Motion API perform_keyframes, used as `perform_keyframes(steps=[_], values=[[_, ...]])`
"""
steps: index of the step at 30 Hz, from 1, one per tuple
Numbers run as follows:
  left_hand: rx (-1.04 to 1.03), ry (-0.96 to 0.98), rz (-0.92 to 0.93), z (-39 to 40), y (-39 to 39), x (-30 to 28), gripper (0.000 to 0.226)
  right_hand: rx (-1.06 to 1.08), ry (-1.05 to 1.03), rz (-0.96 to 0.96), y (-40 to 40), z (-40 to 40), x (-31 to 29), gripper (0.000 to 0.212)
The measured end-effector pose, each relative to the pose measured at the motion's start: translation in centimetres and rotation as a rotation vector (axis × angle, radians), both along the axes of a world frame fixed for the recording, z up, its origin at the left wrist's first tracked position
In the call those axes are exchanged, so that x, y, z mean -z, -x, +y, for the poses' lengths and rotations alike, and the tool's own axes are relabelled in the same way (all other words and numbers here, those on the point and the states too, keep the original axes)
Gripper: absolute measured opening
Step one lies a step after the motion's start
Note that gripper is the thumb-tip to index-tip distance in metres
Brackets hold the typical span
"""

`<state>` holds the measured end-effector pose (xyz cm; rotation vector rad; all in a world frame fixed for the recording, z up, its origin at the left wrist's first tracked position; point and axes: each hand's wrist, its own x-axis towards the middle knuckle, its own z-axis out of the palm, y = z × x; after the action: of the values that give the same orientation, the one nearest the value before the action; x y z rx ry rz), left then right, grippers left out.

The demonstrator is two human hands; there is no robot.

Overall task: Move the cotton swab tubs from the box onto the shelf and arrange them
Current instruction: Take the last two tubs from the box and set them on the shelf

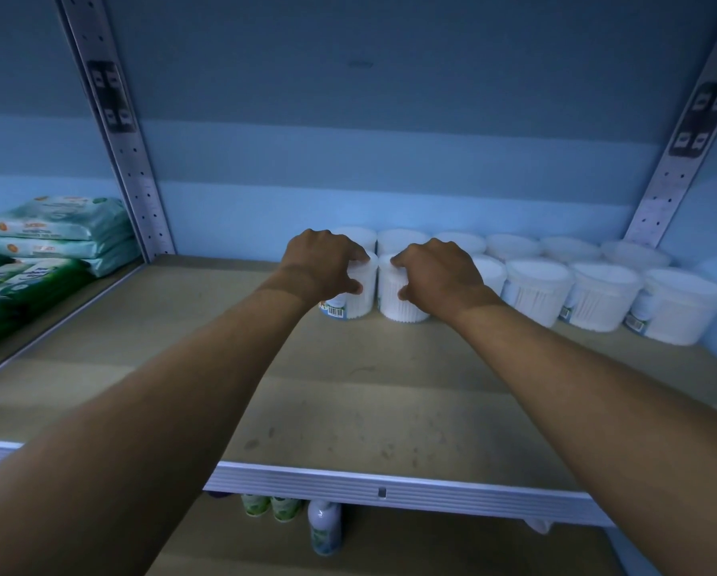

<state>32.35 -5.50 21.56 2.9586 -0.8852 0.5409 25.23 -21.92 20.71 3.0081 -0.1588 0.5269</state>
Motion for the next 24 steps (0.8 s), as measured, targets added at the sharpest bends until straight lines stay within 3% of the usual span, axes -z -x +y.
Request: perform_keyframes(steps=[6, 12, 15, 24], values=[[-0.014, -0.018, 0.015, -0.1, 0.5, -0.1, 0.052, 0.006, -0.053, 0.032, 0.2, -0.1, 0.0, 0.037], [0.002, -0.019, 0.144, -0.5, 1.3, -0.5, 0.059, -0.08, -0.337, 0.145, 1.7, -1.4, -0.8, 0.06], [0.045, 0.009, 0.172, -1.0, 2.3, -0.8, 0.057, -0.101, -0.334, 0.17, 3.4, -2.3, -1.0, 0.067], [0.126, 0.018, 0.21, -3.4, 7.8, -1.6, 0.058, -0.016, -0.311, 0.218, 11.2, -5.5, -1.9, 0.064]])
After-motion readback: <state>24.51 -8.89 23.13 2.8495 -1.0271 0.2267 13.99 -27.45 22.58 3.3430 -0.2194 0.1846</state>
